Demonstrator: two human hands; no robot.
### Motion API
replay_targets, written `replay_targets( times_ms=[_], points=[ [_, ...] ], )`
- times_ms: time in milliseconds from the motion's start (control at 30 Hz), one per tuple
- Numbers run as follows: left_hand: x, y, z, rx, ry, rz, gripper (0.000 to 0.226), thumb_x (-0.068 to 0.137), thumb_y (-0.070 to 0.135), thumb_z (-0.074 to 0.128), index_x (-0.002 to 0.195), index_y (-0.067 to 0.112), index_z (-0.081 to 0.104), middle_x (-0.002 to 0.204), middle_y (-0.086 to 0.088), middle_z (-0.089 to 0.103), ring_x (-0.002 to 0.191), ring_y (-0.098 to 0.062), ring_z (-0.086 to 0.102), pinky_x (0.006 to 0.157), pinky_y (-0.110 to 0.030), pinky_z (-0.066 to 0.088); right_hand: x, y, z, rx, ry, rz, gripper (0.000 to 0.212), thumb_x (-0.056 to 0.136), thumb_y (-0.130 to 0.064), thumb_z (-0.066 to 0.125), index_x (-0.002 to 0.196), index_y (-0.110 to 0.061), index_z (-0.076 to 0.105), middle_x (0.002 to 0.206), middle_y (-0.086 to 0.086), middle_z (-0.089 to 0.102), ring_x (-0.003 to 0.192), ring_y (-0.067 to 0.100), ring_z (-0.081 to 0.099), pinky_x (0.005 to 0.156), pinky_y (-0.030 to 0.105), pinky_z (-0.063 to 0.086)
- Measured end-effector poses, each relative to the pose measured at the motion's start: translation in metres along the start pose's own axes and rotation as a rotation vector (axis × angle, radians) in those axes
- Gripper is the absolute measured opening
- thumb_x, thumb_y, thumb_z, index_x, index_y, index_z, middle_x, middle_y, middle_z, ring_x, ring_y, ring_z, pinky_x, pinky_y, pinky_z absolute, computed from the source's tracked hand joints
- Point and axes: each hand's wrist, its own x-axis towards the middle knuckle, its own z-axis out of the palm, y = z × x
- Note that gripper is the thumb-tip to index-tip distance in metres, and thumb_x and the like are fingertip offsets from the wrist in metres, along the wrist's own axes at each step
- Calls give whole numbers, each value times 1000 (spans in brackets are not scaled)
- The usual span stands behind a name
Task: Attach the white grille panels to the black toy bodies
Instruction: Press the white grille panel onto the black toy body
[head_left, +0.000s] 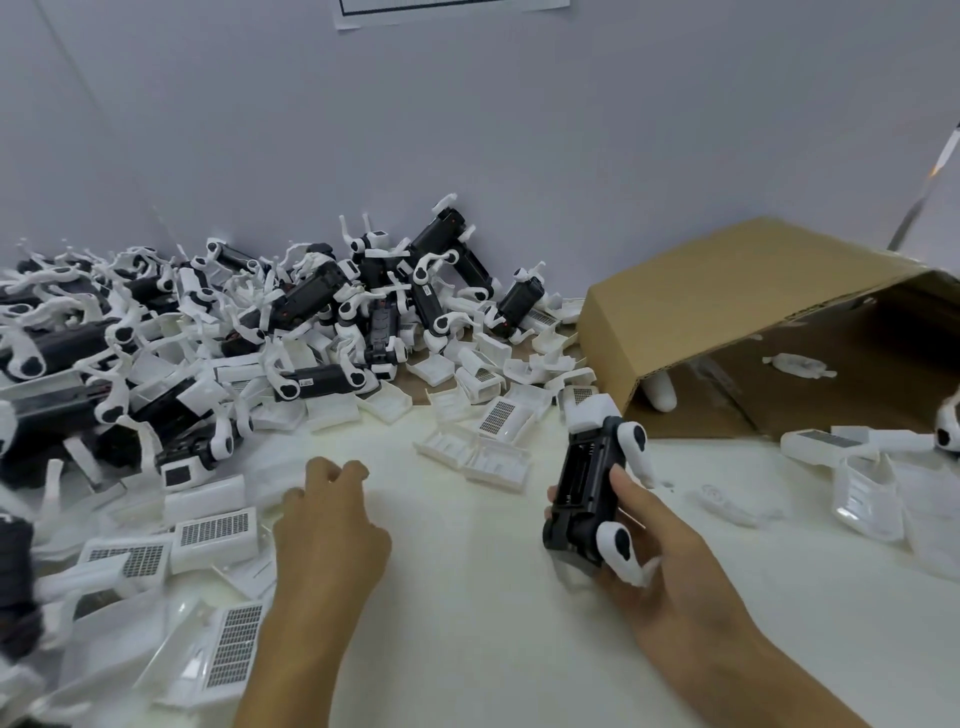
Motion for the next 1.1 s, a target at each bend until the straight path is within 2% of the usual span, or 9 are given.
replay_targets(
  times_ms=[133, 267, 333, 433, 533, 600, 733, 933, 1100],
  points=[
    [-4, 14, -4, -585, 56, 138, 43, 89, -3, 67, 123, 22, 59, 108, -4, 67, 82, -21, 60, 68, -22, 48, 0, -1, -2, 50, -31, 9, 24, 70, -36, 71, 86, -25, 84, 112, 16, 75, 100, 31, 71, 97, 42, 54],
    [-23, 53, -12, -1689, -350, 141, 50, 78, 3, 79, 121, 22, 62, 104, -13, 76, 89, -22, 73, 72, -24, 59, 5, 3, -4, -36, -104, -1, 35, 75, -32, 70, 104, -14, 81, 116, 16, 74, 99, 25, 74, 87, 39, 60],
    [-33, 65, -12, -1949, -519, 39, 38, 74, 2, 76, 108, 20, 70, 107, -16, 74, 88, -25, 74, 68, -28, 61, 7, 7, -5, -108, -136, -20, 46, 73, -29, 73, 114, -10, 76, 117, 14, 74, 101, 24, 74, 78, 32, 60],
    [-43, 74, -10, -1931, -568, 27, 18, 79, 1, 70, 84, 17, 74, 100, -16, 73, 84, -27, 73, 65, -32, 61, 8, 11, -7, -242, -177, -39, 43, 72, -27, 75, 115, -21, 77, 114, 10, 76, 102, 23, 74, 78, 27, 60],
    [-47, 79, -6, -1786, -392, 62, 11, 77, 7, 69, 75, 17, 74, 96, -14, 75, 82, -26, 74, 61, -30, 59, 9, 16, -9, -308, -133, -73, 51, 67, -33, 78, 116, -21, 76, 112, 7, 77, 101, 24, 74, 79, 30, 61],
    [-49, 81, -5, -1588, -197, 163, 23, 87, 0, 67, 78, 19, 75, 93, -8, 77, 84, -22, 75, 64, -25, 57, 10, 19, -8, -314, -81, -99, 50, 65, -34, 79, 114, -24, 75, 109, 4, 78, 97, 26, 75, 77, 34, 63],
    [-51, 78, 0, -1068, 56, 354, 44, 89, -11, 61, 74, 27, 77, 86, 9, 74, 88, -9, 70, 73, -16, 53, 7, 23, -5, -420, 14, -174, 31, 91, -15, 68, 98, -44, 78, 101, -6, 79, 94, 21, 75, 85, 38, 61],
    [-63, 83, -7, -1045, -137, 276, 25, 74, 64, 75, 89, 44, 79, 97, 22, 64, 91, 0, 64, 71, -12, 50, 2, 18, 0, -372, 32, -256, 46, 90, -10, 69, 85, -55, 77, 95, -5, 79, 81, 6, 75, 63, 17, 55],
    [-60, 78, -6, -1076, -221, 198, 33, 68, 30, 89, 98, 41, 79, 83, 18, 74, 73, -6, 70, 64, -17, 54, 1, 21, 1, -412, -1, -301, 44, 89, -10, 71, 90, -54, 76, 99, -7, 79, 91, 11, 76, 67, 20, 58]
  ],
)
